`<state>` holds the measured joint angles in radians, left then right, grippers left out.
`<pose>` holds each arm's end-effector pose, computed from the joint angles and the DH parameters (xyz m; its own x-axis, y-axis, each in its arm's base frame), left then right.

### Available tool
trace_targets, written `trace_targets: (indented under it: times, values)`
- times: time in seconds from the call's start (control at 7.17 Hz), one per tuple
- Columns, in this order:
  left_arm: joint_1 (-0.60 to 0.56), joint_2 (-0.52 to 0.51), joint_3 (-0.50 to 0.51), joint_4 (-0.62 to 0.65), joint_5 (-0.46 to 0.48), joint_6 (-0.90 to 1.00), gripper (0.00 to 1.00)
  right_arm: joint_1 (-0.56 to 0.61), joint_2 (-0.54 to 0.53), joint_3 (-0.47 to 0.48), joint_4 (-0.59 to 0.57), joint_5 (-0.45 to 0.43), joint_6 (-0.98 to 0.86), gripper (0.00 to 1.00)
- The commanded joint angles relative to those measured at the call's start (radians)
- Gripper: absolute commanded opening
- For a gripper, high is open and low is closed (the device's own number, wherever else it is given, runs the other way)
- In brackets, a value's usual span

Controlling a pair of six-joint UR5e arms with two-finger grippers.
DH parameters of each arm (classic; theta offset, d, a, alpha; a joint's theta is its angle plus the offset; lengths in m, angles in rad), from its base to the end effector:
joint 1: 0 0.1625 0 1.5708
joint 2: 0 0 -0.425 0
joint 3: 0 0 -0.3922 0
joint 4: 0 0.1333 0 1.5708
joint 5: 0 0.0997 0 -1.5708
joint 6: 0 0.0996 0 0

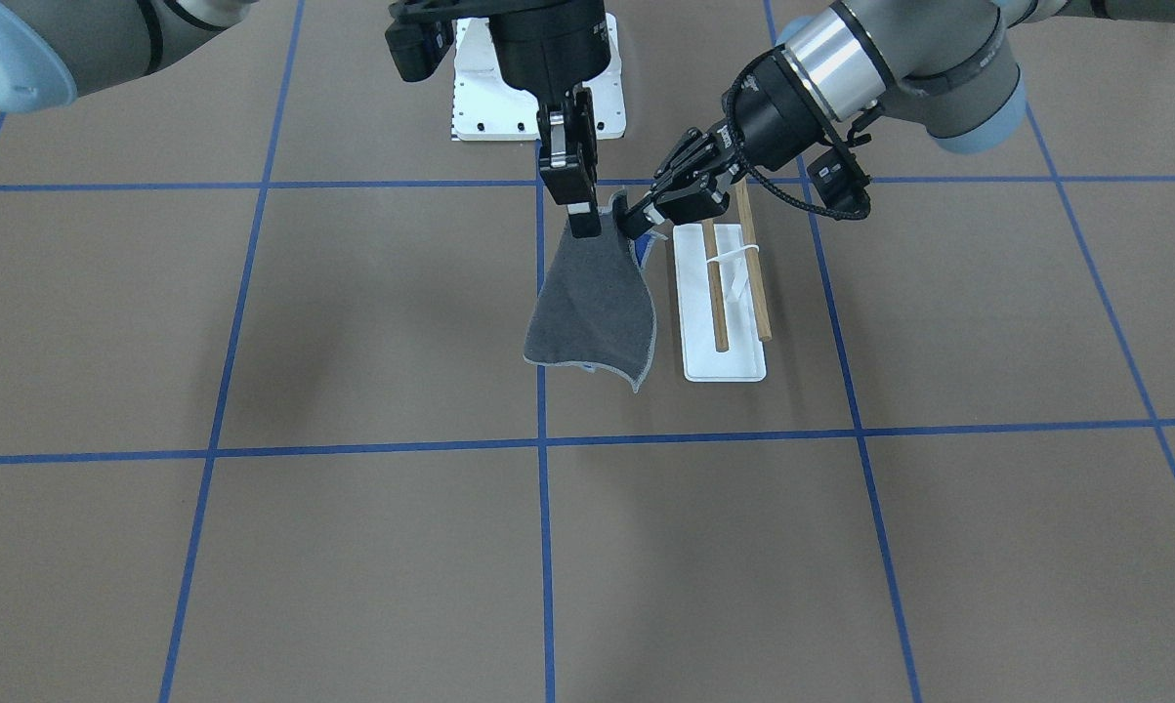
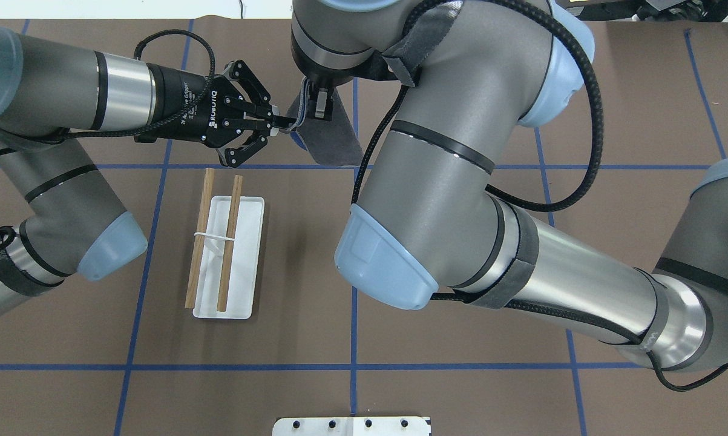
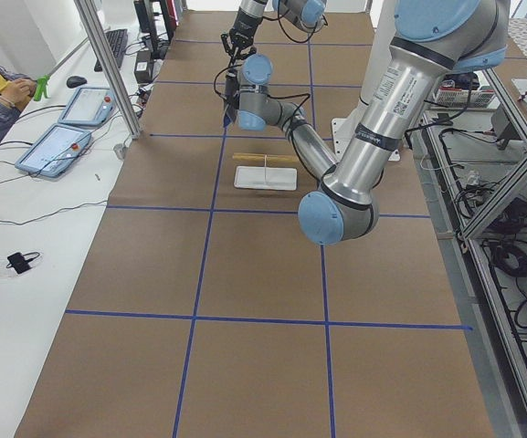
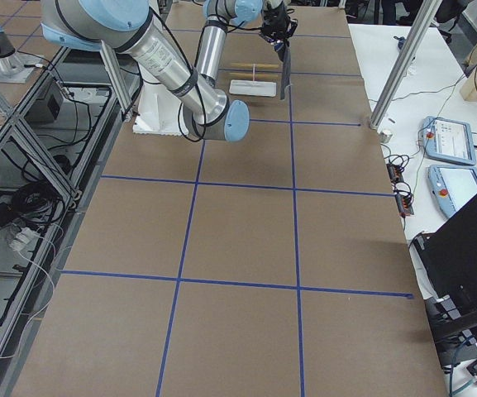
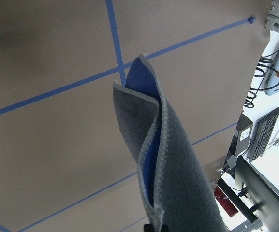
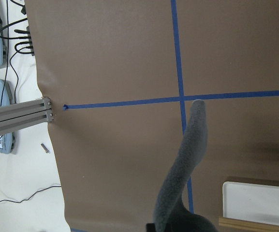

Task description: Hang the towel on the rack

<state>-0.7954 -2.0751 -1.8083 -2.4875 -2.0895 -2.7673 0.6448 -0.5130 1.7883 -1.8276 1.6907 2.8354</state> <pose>0.3404 -0.4672 0.1627 -0.2779 -0.8712 -0.4046 0.0433 0.4094 -0.9113 -0.4234 -0.4703 -0.0371 -0.3650 0.9100 0.1968 -0.5551 -0.0430 -0.8306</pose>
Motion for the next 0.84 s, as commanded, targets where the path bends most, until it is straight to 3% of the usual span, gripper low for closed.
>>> trace_targets:
  times: [0.0, 0.14, 0.28, 0.42, 0.7]
  values:
    - [-0.005, 0.000, -0.005, -0.001, -0.001, 0.008, 0.00, 0.001, -0.013, 0.009, 0.001, 0.001, -0.020, 0.78]
    - [-0.008, -0.002, -0.005, -0.002, -0.001, 0.021, 0.00, 0.001, -0.028, 0.025, 0.001, 0.001, -0.037, 1.00]
    - [-0.010, -0.002, -0.005, -0.001, -0.001, 0.073, 0.00, 0.003, -0.076, 0.092, -0.001, 0.001, -0.059, 1.00]
    - [-0.010, -0.002, -0.005, -0.004, -0.003, 0.131, 0.00, 0.003, -0.178, 0.220, -0.001, 0.003, -0.123, 1.00]
    - [-0.005, 0.001, -0.032, -0.008, -0.032, 0.367, 0.00, 0.007, -0.348, 0.400, -0.005, 0.010, -0.251, 1.00]
